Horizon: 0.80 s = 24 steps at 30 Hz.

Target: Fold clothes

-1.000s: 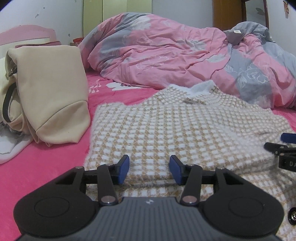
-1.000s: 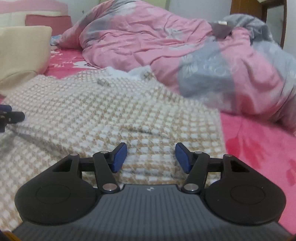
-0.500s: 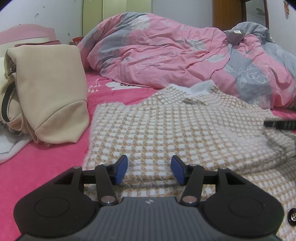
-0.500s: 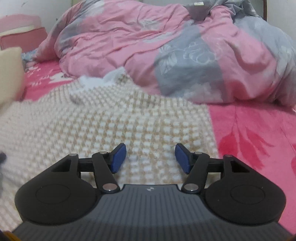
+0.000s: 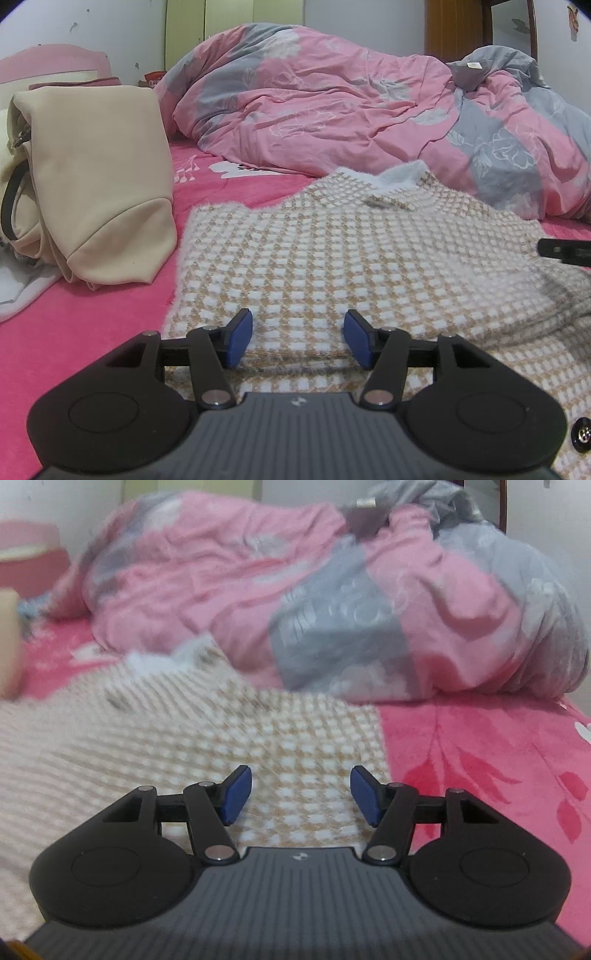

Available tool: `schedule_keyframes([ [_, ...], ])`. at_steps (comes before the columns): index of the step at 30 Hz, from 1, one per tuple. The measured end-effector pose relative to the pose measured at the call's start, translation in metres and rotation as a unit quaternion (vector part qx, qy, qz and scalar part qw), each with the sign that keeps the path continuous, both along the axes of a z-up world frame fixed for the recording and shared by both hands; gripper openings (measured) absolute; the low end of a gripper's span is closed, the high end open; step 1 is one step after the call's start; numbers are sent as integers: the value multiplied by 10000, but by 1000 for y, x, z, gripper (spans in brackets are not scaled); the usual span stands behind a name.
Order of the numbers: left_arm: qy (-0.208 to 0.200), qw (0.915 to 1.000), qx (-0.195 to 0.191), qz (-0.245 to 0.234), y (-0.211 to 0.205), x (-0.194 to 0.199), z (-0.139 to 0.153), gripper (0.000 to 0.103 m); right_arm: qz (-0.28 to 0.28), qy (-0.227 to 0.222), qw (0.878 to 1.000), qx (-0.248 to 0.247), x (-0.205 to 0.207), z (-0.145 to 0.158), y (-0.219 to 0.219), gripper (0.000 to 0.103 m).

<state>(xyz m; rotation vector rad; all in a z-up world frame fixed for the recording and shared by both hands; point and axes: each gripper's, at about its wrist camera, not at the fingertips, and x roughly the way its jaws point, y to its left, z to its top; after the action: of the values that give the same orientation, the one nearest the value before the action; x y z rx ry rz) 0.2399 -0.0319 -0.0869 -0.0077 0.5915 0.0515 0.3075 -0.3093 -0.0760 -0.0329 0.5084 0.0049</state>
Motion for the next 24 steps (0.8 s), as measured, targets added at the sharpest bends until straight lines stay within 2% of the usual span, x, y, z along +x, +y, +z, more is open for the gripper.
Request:
schedule_keyframes([
  [3, -1, 10000, 7, -4, 0, 0, 0, 58, 385, -83, 9991, -123, -24, 4, 6, 60],
  [5, -2, 10000, 11, -6, -1, 0, 0, 58, 662, 236, 9972, -259, -27, -15, 11, 63],
  [6, -5, 10000, 9, -9, -1, 0, 0, 58, 672, 264, 9969, -323, -28, -24, 12, 63],
  [10, -35, 10000, -26, -24, 0, -1, -1, 59, 643, 185, 9975, -245, -28, -25, 10, 66],
  [24, -132, 9998, -122, -70, 3, -6, -4, 80, 578, 67, 9981, -199, -30, -25, 9, 69],
])
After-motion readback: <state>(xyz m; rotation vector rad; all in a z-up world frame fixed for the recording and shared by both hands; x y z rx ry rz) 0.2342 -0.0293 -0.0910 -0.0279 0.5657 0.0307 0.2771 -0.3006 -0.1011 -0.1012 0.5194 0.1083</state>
